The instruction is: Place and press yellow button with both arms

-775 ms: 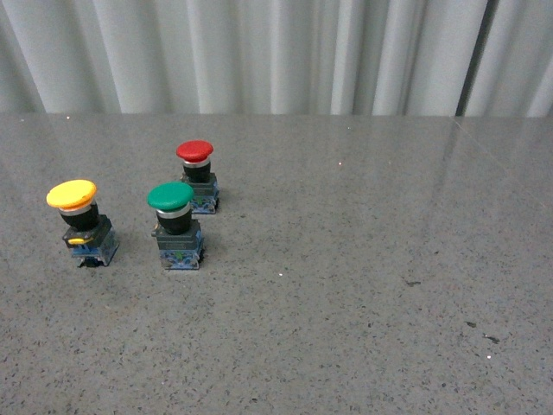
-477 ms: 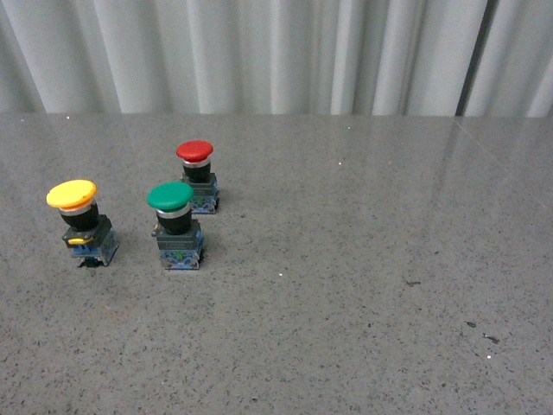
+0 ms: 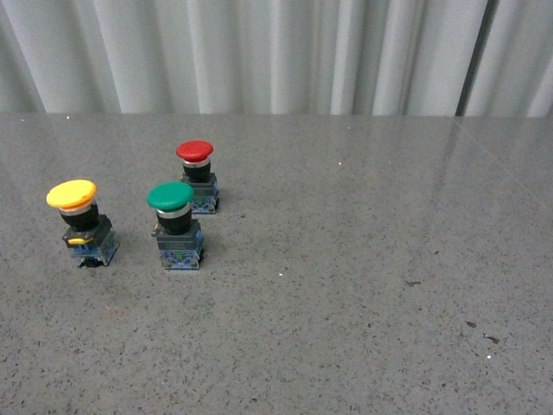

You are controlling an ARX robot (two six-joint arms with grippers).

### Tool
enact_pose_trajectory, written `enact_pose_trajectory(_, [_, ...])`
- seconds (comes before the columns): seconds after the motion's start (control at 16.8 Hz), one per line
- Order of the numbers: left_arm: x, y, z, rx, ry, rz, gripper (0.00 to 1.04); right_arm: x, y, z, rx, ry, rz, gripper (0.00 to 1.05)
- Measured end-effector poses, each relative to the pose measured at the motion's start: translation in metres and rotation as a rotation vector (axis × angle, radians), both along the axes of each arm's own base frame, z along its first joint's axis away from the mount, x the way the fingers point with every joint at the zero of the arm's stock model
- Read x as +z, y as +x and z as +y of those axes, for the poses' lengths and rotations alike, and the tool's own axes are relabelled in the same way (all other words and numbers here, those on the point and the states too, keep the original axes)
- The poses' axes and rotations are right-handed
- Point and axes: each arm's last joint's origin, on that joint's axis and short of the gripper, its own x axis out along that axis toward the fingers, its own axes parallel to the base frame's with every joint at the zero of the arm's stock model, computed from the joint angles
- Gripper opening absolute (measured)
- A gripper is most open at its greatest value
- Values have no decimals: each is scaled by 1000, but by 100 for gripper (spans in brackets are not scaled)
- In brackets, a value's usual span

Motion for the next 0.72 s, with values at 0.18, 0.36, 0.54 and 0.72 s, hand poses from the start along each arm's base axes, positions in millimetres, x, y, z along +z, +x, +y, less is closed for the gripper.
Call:
enact_pose_trajectory(0.18, [0, 0, 0, 0, 0, 0, 98, 0, 0, 0, 0, 0, 0, 98])
enact_pose_trajectory(0.36, [0, 0, 0, 0, 0, 0, 98, 0, 0, 0, 0, 0, 0, 98])
enact_pose_trajectory(0.54, [0, 0, 0, 0, 0, 0, 98, 0, 0, 0, 0, 0, 0, 98])
enact_pose_trajectory(0.72, [0, 0, 0, 0, 0, 0, 98, 0, 0, 0, 0, 0, 0, 98])
